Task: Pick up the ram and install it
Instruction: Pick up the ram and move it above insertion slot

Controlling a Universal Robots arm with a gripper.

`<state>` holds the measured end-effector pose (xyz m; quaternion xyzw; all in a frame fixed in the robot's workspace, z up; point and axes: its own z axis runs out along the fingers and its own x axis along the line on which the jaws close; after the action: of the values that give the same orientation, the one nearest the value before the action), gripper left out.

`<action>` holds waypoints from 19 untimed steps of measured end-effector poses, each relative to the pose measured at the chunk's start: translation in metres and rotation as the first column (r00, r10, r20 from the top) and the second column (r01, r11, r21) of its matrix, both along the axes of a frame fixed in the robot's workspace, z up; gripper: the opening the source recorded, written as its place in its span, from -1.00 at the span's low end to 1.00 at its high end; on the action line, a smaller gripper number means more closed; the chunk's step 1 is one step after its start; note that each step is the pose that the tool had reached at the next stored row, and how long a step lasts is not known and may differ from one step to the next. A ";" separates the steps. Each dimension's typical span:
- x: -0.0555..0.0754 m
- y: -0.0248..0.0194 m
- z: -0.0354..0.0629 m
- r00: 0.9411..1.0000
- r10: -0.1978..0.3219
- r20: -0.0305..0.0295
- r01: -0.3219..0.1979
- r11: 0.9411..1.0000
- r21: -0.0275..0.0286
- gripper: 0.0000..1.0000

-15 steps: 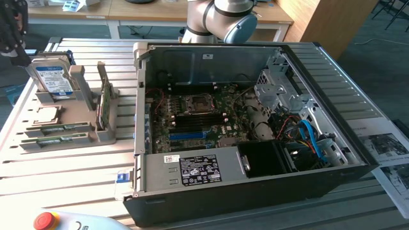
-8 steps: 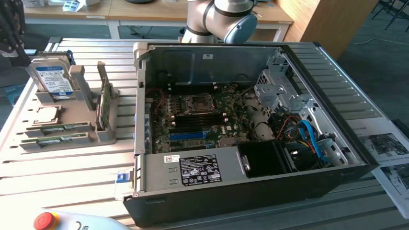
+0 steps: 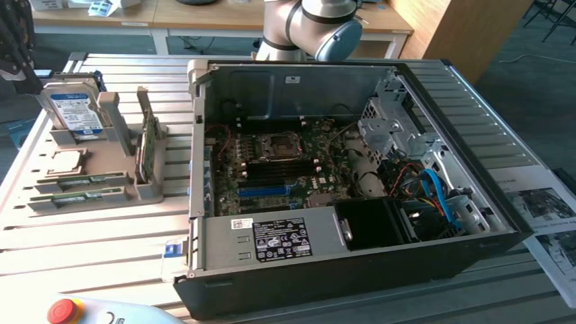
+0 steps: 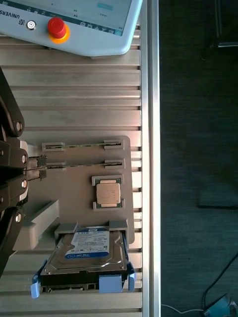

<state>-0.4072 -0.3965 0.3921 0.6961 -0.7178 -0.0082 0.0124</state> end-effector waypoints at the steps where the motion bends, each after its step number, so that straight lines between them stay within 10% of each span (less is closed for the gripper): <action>1: 0.000 0.0000 0.0000 1.000 0.001 0.000 -0.001 1.000 0.000 -0.80; 19: 0.000 -0.0037 0.0000 1.000 0.008 0.000 -0.008 1.000 0.000 -0.80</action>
<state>-0.4072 -0.4003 0.3921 0.6990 -0.7150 -0.0082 0.0125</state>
